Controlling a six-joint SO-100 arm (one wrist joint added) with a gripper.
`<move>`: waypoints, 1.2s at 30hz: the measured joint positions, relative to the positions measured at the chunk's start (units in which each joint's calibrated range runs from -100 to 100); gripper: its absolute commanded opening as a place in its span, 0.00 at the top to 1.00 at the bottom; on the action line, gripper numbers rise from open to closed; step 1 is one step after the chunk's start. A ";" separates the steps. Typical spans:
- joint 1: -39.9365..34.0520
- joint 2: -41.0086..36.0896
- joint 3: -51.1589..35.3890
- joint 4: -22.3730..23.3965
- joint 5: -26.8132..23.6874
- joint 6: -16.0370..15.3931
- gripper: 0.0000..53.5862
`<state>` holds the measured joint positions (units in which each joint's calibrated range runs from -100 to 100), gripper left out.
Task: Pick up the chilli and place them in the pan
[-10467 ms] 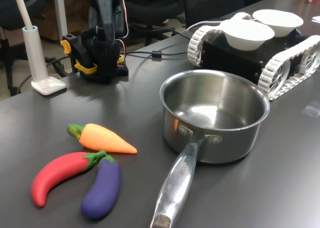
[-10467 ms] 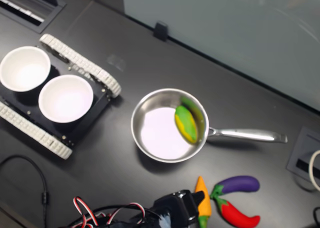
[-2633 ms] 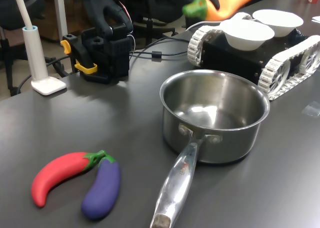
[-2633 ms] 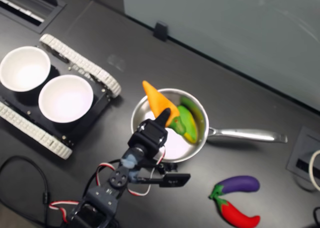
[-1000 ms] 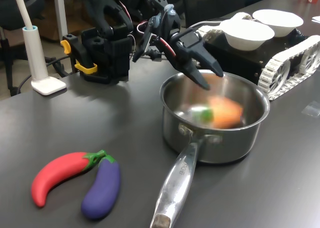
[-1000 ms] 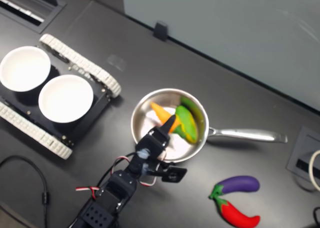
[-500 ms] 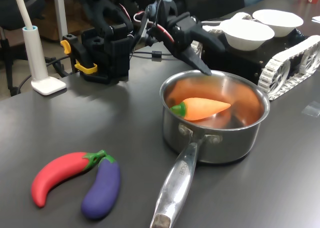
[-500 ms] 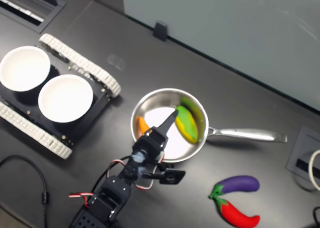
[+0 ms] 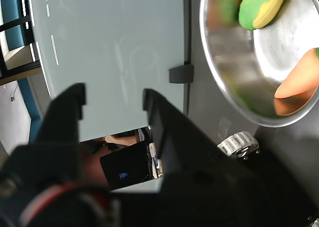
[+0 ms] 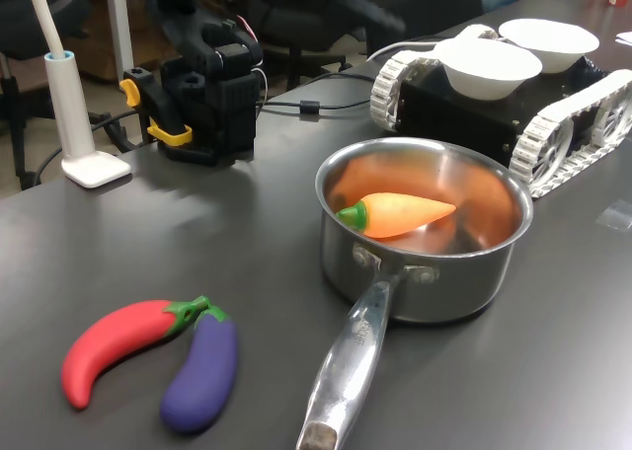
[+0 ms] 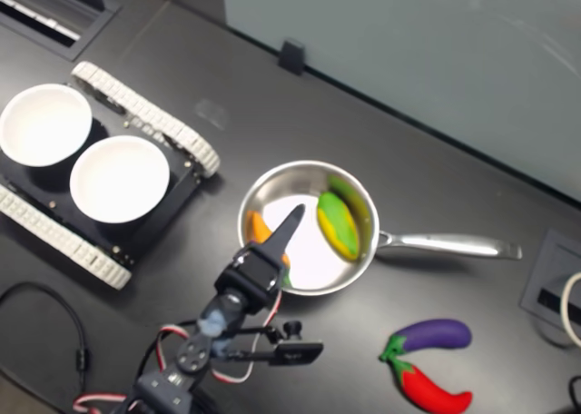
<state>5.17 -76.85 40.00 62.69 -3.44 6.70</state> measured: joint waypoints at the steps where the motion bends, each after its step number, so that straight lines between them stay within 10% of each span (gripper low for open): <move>1: 0.00 -0.84 -0.81 0.93 0.15 0.00 0.90; 24: -3.30 -16.58 -2.62 22.18 1.12 0.00 1.00; 36: -4.62 -18.35 11.49 27.79 3.86 0.00 0.97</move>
<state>0.55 -95.20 51.49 90.48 0.42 6.70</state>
